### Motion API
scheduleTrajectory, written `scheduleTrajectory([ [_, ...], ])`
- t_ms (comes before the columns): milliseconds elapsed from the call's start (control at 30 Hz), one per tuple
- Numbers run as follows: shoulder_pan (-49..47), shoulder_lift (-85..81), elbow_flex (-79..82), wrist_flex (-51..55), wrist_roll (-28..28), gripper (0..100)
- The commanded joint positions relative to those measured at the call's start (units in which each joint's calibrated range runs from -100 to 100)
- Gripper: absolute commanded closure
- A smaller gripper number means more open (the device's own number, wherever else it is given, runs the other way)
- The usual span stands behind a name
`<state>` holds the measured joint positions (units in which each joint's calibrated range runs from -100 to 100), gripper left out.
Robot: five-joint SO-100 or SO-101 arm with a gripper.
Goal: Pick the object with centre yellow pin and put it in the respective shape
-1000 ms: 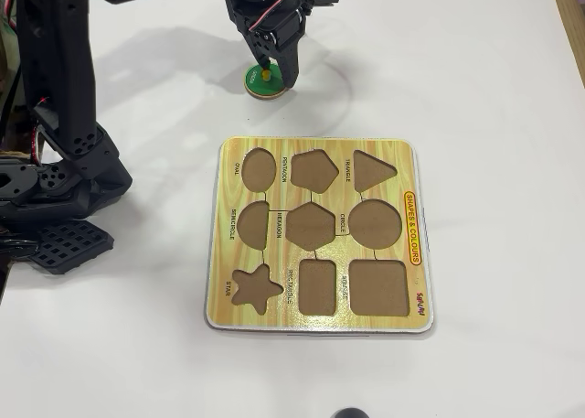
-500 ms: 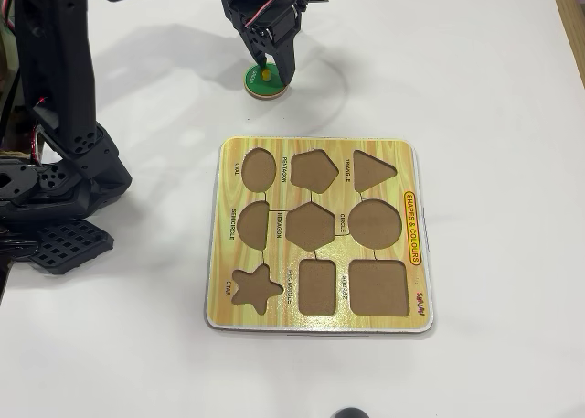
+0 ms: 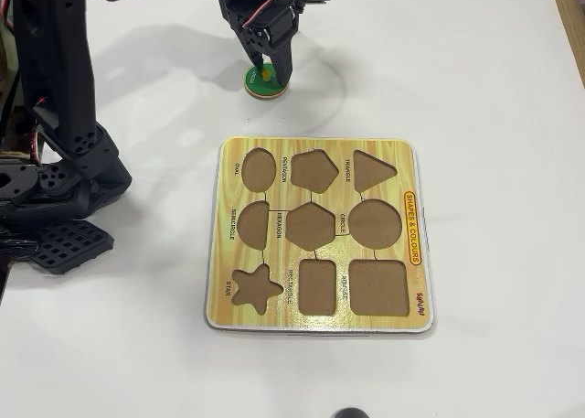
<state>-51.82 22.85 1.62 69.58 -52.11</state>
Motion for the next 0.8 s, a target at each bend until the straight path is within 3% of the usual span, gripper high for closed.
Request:
scheduleTrajectory([
  [0,-0.2,-1.8,0.1,0.6,0.3,83],
  [767,0.0,-1.8,3.0,0.6,0.3,83],
])
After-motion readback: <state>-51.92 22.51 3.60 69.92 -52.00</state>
